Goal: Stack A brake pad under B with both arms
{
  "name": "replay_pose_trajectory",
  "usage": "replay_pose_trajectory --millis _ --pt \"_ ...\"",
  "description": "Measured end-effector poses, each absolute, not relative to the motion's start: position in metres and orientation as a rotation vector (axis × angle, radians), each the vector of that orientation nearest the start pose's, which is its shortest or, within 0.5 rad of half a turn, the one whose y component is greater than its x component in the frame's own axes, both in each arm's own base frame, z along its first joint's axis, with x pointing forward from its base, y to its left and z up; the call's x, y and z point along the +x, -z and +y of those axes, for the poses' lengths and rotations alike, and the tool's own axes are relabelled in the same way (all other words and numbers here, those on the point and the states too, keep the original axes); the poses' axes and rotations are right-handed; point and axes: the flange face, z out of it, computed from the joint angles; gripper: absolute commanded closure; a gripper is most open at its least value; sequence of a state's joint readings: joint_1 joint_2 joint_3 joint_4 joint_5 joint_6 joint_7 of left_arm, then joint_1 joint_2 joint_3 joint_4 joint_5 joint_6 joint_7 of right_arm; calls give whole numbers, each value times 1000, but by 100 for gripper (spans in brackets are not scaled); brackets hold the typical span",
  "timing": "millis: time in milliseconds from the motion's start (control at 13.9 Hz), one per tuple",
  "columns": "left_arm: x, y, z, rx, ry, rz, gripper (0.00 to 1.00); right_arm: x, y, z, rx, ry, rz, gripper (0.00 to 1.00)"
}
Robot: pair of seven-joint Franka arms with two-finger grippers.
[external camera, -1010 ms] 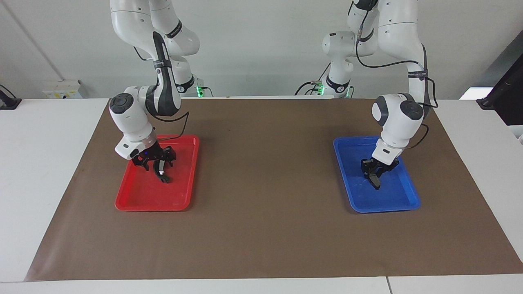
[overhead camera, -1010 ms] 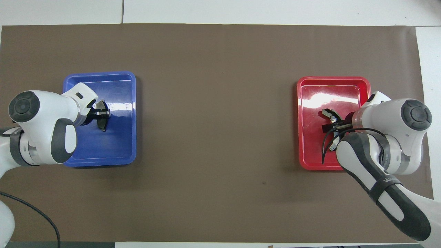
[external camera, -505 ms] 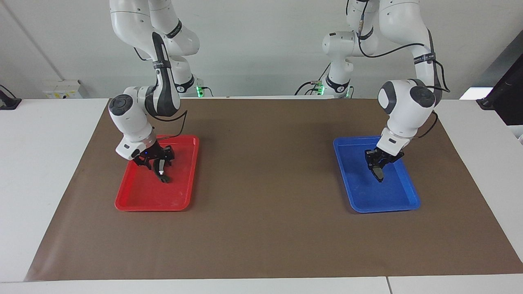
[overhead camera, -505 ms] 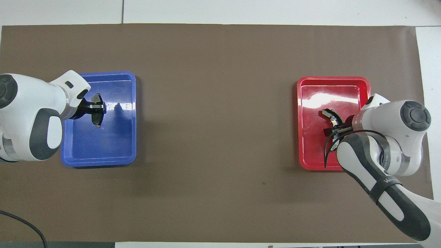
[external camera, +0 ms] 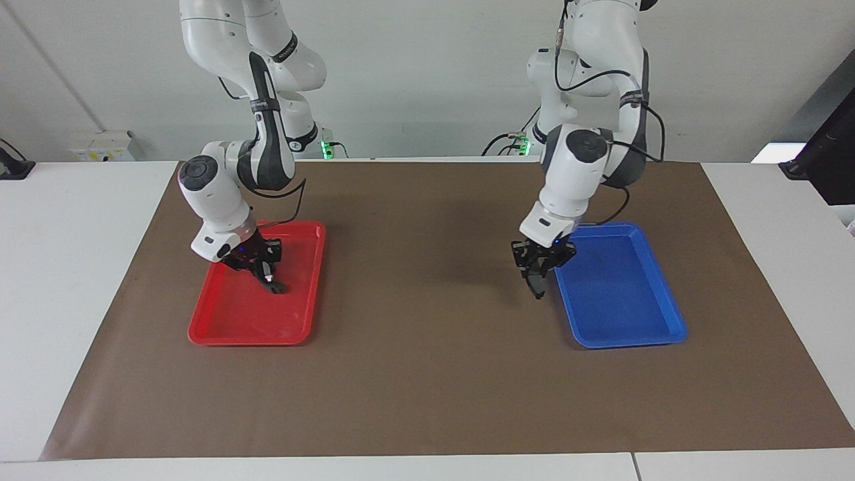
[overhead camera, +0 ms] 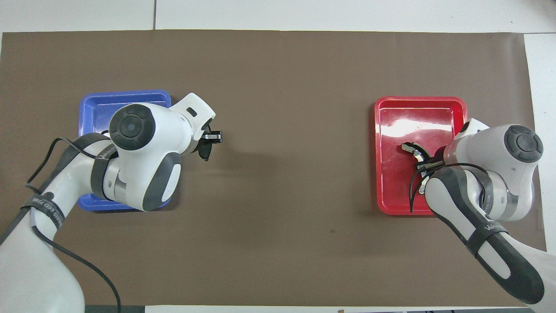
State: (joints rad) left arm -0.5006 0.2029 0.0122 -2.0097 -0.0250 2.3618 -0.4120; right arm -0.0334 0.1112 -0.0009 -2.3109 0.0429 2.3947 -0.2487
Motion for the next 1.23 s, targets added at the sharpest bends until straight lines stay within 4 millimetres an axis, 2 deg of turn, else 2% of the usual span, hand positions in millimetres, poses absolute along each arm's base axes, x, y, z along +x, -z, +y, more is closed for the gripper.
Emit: replay_pose_trajectory --millis 144,216,361,505,577,649,794,938,1082,1227 --pt "525 -350 -338 -3198 196 74 99 524 -306 -17 -3103 -70 -132 100" --pt "521 -337 -358 -3187 200 80 99 529 -316 -17 -3105 -76 -76 100" --pt "510 -313 -388 -3183 197 131 93 542 -340 -16 -3105 -69 -29 100" --pt "502 -302 -401 -3178 186 166 80 552 -360 -17 -3107 -69 -29 100" --pt "501 -301 -403 -3178 190 172 50 555 -367 -17 -3108 -69 -28 100" --pt "502 -302 -403 -3181 199 174 3 557 -370 -17 -3109 -66 -17 100" --pt "504 -303 -403 -3186 215 173 0 558 -372 -15 -3111 -73 30 100" --pt "510 -312 -398 -3194 244 155 0 561 -380 1 -3112 -79 37 100" --pt "525 -338 -379 -3206 294 94 0 565 -389 30 -3114 -63 35 100" --pt "540 -370 -341 -3190 270 10 0 564 -392 66 -3116 -56 38 100"
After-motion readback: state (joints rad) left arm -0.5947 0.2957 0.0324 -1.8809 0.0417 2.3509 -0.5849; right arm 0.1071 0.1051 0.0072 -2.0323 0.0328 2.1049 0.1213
